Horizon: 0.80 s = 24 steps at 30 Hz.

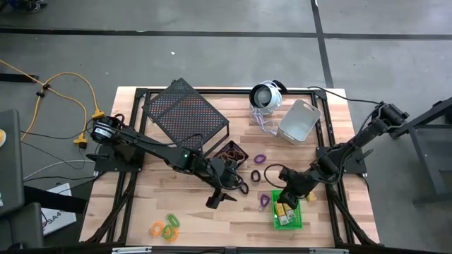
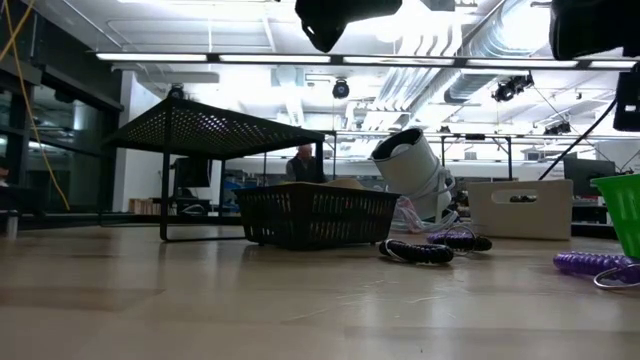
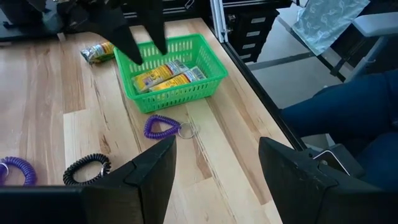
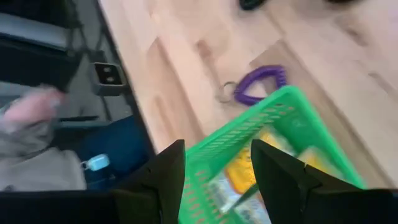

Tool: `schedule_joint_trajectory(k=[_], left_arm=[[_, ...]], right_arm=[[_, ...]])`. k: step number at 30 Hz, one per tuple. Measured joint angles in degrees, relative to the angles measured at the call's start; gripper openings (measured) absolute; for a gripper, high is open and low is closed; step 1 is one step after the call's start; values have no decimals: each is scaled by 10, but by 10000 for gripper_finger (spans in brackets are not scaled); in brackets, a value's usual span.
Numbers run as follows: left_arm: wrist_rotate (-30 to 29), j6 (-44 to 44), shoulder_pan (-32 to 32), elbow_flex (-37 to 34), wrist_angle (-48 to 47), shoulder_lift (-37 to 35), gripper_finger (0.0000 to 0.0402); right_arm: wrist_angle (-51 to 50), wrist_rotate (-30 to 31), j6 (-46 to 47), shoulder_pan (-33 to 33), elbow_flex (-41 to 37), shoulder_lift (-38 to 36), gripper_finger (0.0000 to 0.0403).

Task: Pick & Place Office Desk Supplies
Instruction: Put the crayon box into the green bin

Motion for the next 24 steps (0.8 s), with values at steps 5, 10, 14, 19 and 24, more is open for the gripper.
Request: schedule_joint_trajectory(k=[5, 10, 14, 19, 24], left_arm=[[0, 0, 0, 0, 0, 0, 223], [0, 0, 0, 0, 0, 0, 223], [0, 0, 0, 0, 0, 0, 223], [0, 0, 0, 0, 0, 0, 223], [0, 0, 0, 0, 0, 0, 223]], right_arm=[[-102, 26, 21, 29, 0, -17, 171], [-123, 24, 28, 61, 0, -33, 171], [-125, 23, 47, 81, 0, -54, 171], [-169, 22, 69, 89, 0, -85, 171], [-246, 21, 106, 89, 0, -119, 171]])
